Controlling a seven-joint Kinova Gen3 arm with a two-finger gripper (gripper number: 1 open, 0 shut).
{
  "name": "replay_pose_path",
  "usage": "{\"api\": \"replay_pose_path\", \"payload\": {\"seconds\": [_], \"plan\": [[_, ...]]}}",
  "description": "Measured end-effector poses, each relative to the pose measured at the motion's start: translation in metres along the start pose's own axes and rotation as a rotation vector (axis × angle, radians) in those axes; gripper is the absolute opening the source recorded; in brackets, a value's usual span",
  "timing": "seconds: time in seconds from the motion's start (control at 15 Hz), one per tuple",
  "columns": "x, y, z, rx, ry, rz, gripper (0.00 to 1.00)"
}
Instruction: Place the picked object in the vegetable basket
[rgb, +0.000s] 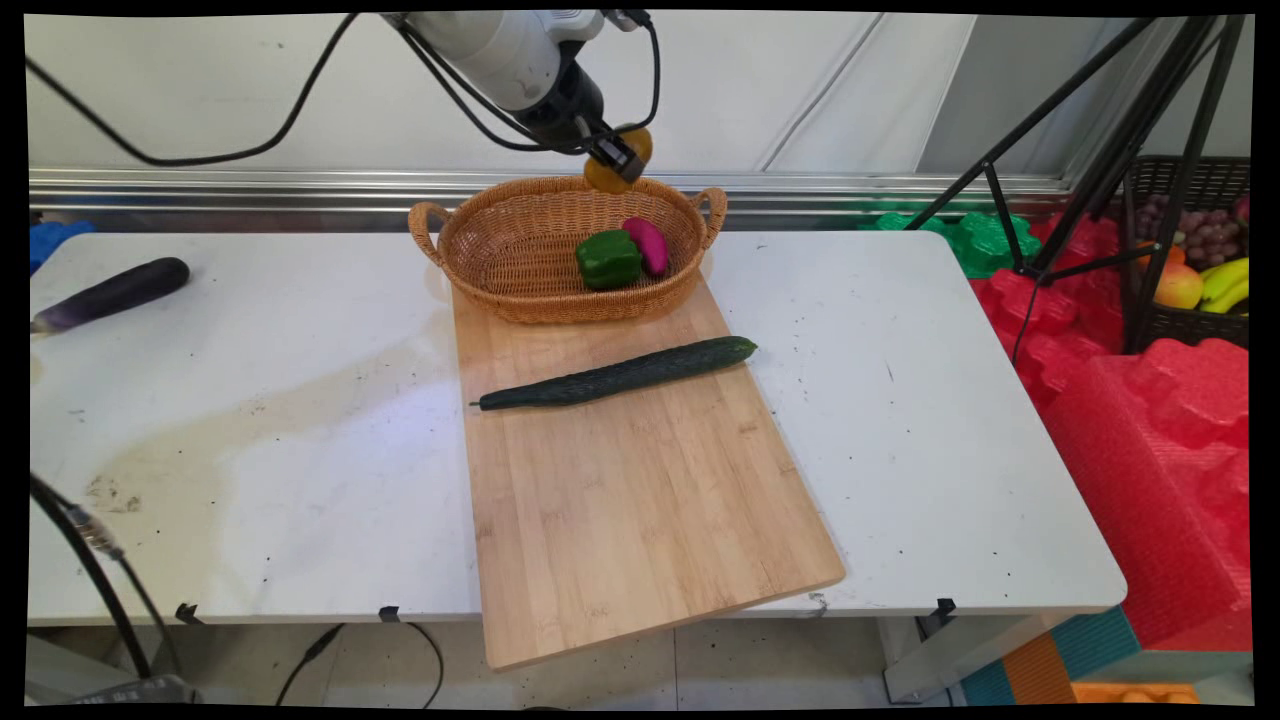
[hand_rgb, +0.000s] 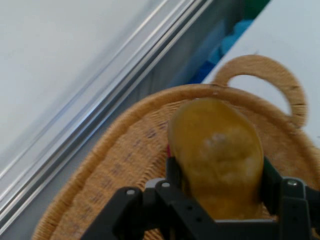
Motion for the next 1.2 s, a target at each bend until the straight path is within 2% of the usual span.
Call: {"api": "replay_pose_path", "payload": {"seconds": [0.27, 0.53, 0.8, 1.2], "plan": [[-0.005, -0.025, 0.037, 0.043, -0.049, 0.003, 0.00], [-0.015, -0.037, 0.060, 0.055, -0.091, 0.024, 0.00], [-0.026, -0.041, 0.078, 0.054, -0.127, 0.039, 0.00], [-0.041, -0.037, 0.093, 0.044, -0.154, 0.050, 0.00]]}}
